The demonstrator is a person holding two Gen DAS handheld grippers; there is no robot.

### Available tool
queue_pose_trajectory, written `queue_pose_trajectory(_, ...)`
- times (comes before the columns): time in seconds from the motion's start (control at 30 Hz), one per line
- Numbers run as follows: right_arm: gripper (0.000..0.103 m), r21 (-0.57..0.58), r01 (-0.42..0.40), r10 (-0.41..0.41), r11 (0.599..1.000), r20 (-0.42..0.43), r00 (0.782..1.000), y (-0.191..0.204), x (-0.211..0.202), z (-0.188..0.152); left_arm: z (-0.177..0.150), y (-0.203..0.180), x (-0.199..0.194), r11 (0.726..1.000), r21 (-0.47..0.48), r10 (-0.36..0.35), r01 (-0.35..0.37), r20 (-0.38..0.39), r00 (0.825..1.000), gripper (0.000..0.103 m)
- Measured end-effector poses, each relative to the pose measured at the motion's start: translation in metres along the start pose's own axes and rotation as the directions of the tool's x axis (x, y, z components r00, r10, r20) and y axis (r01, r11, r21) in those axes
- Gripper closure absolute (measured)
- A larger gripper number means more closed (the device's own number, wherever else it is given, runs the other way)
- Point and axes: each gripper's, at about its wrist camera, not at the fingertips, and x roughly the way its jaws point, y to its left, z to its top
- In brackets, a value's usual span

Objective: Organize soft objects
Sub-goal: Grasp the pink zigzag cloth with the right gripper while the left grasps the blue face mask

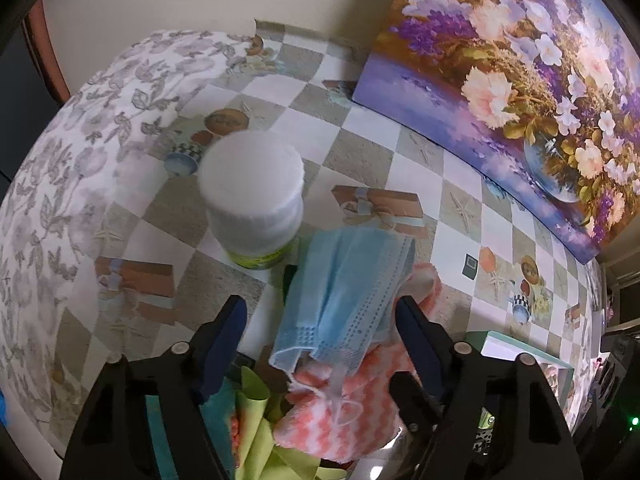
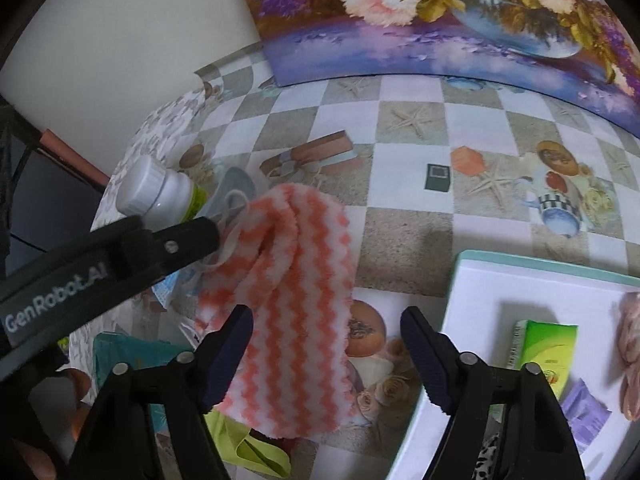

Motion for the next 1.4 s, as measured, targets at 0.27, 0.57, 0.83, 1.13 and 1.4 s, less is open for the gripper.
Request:
queue_pose_trajectory(0.27,0.029,-0.003,-0.013,0.013,1.0,-0.024,1.0,0.003,0.008,-0.004,-0.003,0.0,0.009,0.998,-0.018,-0.053,0.052,-0.035,0.998,0.056)
queue_pose_trajectory(0.57,0.046,-0.008,-0.029,0.028,1.0,-0.066,0.997,0.007,0.024,-0.009,-0.003,0.005,0.009,0.998,-0.036,-0.058,0.057,-0.034,0.998,0.078)
queue_pose_trajectory(0.83,0.069,-0.015,-0.064,0.063,0.998,-0.061,0.996,0.011,0.026,-0.011,-0.003,0.007,0.012,0.998,-0.049,-0.052,0.05,-0.043,0.998,0.078)
queue_pose_trajectory(1.13,0.095,0.014,-0.076,0.076,0.997,-0.02,0.997,0.001,0.014,-0.006,-0.003,0.009,0.01,0.998,-0.057,-0.04,0.038,-0.032,0.999,0.085)
queue_pose_trajectory(1.4,0.096,0.039,-0.082,0.081,0.996,0.018,0.997,-0.011,-0.003,-0.004,-0.001,0.013,0.007,0.996,-0.082,-0.035,0.033,-0.015,0.999,0.09)
